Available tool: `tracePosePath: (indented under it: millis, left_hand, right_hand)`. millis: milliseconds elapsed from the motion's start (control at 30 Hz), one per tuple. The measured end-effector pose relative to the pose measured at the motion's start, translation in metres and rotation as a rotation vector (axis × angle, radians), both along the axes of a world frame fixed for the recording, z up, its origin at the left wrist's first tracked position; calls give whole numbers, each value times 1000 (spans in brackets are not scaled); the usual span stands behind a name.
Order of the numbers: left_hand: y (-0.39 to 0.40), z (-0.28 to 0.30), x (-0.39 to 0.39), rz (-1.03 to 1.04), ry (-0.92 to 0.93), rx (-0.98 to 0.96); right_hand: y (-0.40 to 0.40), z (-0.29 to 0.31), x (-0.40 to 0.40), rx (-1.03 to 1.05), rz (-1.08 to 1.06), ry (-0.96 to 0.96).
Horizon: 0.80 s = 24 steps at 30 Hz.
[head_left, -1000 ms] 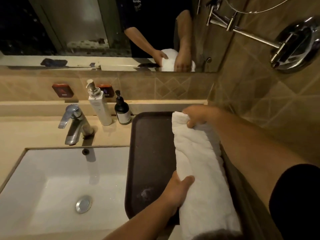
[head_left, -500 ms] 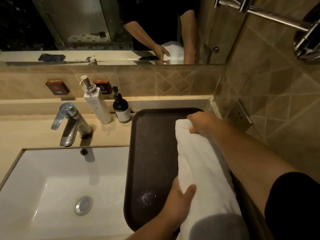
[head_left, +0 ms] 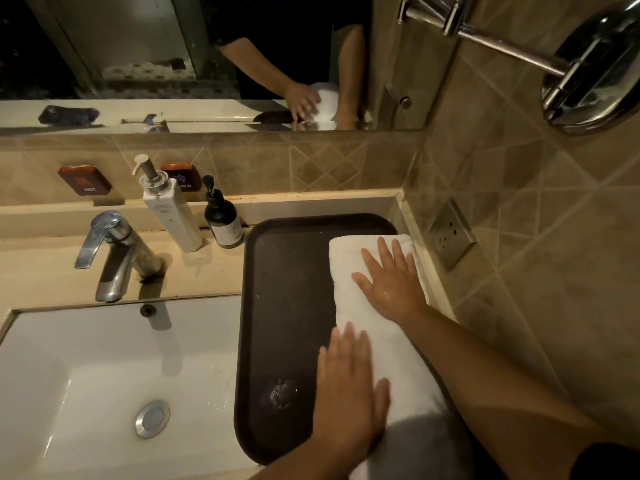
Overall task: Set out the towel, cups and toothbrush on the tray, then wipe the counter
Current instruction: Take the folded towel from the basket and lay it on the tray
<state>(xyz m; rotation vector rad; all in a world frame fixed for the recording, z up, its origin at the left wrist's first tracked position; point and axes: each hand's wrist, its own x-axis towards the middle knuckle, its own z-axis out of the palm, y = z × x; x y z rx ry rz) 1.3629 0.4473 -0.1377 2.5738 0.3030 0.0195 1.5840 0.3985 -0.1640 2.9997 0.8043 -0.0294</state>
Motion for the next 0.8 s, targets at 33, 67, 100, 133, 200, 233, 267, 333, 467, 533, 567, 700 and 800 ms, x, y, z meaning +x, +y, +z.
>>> tracePosePath:
  millis: [33,67,100,133,200,233,267,333,467,533,567,700,800]
  left_hand:
    - [-3,-1,2,-139,7,110]
    - [-7,-2,6,-234,26,196]
    - [-9,-7,9,-298,62,226]
    - [-9,-14,12,-335,86,232]
    - [-7,-25,11,-337,96,208]
    - [-5,-29,11,-324,81,210]
    - [-4,-30,11,-318,88,207]
    - [-5,-27,9,-334,139,194]
    - [1,-16,9,-319,179,210]
    - [15,-9,9,-271,181,222]
    - [25,-5,8,-237,185,231]
    - [80,23,3,-72,222,305]
    - [121,58,-4,33,228,348]
  right_hand:
    - [0,-3,2,20,3,18]
    - [-1,-6,4,32,8,28]
    - [0,-8,5,38,17,31]
    - [0,-10,6,43,25,33]
    - [-1,-13,7,52,31,44]
    - [-1,-13,8,57,31,49]
    - [-1,-13,9,60,31,55]
    - [-2,-11,8,50,33,70]
    - [-2,2,3,34,18,104]
    - [-1,14,0,19,18,127]
    - [-1,21,-4,10,25,131]
    - [3,48,-35,-15,54,142]
    - [18,76,-62,-30,80,178]
